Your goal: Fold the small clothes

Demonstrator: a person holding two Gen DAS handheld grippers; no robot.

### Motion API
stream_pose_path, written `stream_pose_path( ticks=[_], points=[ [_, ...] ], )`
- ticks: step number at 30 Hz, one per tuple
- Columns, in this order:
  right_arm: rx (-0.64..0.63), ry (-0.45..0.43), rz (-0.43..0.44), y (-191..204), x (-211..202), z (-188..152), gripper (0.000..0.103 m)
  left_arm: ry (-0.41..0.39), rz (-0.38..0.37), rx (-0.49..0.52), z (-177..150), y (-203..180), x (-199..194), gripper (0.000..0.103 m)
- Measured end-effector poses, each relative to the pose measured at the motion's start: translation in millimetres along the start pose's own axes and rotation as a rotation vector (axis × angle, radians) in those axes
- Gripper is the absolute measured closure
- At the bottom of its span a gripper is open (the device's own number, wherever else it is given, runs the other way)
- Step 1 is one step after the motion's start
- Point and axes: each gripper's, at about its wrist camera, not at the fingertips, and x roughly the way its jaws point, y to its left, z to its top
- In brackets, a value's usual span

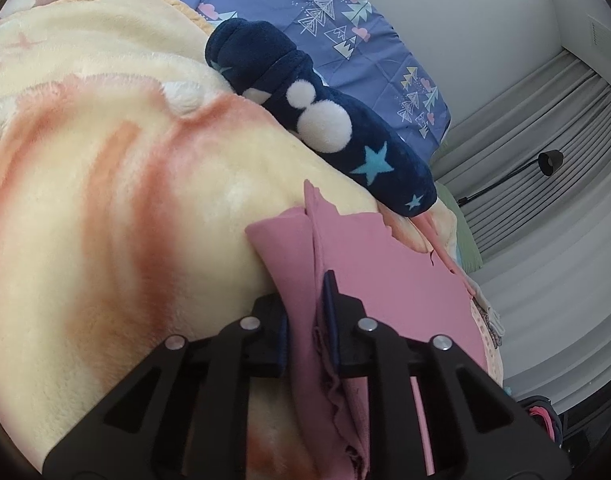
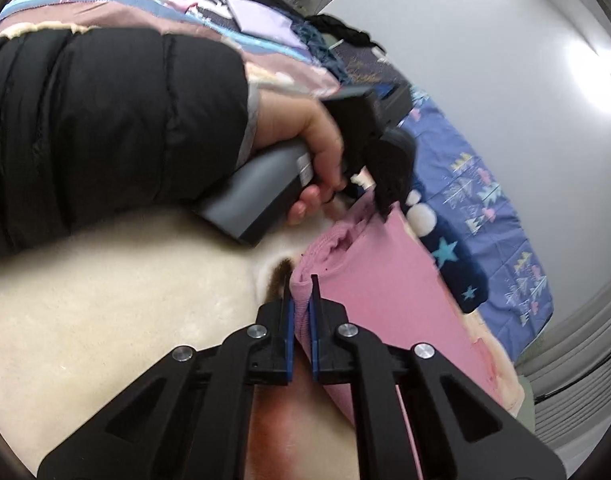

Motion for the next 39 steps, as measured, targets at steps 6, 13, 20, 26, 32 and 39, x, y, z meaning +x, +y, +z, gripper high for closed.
stream_pose_path(
  ticks=[6,13,20,26,32,39],
  points=[
    [0.001,-0.001,-0.011,3,-1,0,0.097,0.0,0.0,0.0,0,0,0,0.089],
    [-0.002,0.008,-0.013,6,0,-2,0.096,0.004,-0.002,-0.011,0,2,0,0.086],
    [-0.05,-0.01,-0.044,9,-14,-15,0.071,0.045,-0.099,-0.001,-3,-3,-2,0.063],
    [-0.034,0.04,-0.047,9,9,-5,0.071,0.06,-0.057,0.037,-5,-9,4,0.061],
    [0.005,0.074,-0.094,8,31,7,0.095,0.039,-0.01,0.001,-3,-4,9,0.079],
    [0.073,0.038,-0.101,-7,20,6,0.097,-0.011,-0.033,0.01,-5,-10,-2,0.092]
  ],
)
